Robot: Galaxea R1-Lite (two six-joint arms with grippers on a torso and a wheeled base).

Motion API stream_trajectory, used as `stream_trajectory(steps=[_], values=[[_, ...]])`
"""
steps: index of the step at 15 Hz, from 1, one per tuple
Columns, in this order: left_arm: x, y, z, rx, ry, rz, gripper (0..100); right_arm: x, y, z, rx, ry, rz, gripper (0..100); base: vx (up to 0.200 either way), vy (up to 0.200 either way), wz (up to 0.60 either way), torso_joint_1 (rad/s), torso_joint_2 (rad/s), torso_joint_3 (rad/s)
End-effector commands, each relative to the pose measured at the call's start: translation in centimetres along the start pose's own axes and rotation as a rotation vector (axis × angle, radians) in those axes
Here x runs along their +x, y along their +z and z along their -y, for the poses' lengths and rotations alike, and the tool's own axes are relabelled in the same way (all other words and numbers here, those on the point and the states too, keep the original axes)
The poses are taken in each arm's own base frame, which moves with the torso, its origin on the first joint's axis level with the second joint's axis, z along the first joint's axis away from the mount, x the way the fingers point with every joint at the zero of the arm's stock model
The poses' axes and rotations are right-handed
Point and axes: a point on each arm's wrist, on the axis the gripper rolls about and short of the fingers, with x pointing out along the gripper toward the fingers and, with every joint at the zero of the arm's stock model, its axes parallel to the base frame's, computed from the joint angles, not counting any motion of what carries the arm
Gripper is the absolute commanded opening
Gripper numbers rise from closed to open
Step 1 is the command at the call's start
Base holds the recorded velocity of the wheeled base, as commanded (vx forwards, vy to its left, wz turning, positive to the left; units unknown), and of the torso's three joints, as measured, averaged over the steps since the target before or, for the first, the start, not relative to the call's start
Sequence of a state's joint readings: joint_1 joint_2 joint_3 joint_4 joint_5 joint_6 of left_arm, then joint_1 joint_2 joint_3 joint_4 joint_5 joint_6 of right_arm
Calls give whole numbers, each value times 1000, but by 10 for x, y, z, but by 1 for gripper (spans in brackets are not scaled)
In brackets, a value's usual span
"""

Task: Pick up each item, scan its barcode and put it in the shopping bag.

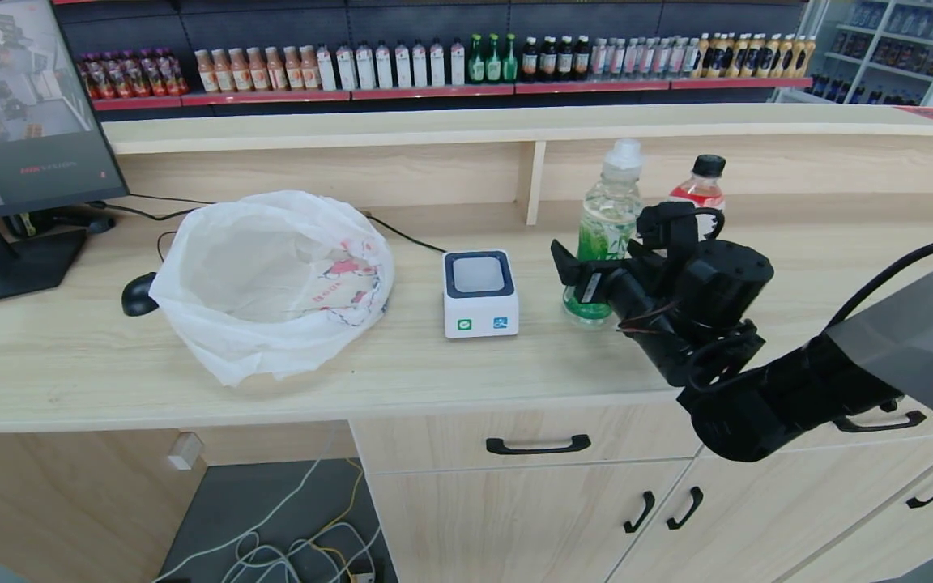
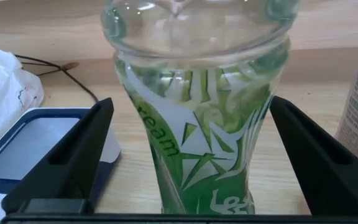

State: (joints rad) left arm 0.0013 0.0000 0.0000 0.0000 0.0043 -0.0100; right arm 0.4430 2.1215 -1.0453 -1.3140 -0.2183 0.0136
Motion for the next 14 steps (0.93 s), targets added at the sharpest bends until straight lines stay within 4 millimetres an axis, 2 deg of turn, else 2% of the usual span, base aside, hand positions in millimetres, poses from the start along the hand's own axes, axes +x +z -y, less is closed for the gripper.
stream_trajectory(steps=[1,8,9,14], values=[[0,0,0,-1,1,0,100,3,4,1,2,-3,14,100,0,0,0,0,0,0],[0,0,0,-1,1,0,100,5,2,2,3,-6,14,100,0,0,0,0,0,0],[0,0,0,-1,1,0,100,5,1,2,3,-6,14,0,0,0,0,0,0,0],[0,0,0,-1,1,0,100,6,0,2,10,-9,13,0,0,0,0,0,0,0]])
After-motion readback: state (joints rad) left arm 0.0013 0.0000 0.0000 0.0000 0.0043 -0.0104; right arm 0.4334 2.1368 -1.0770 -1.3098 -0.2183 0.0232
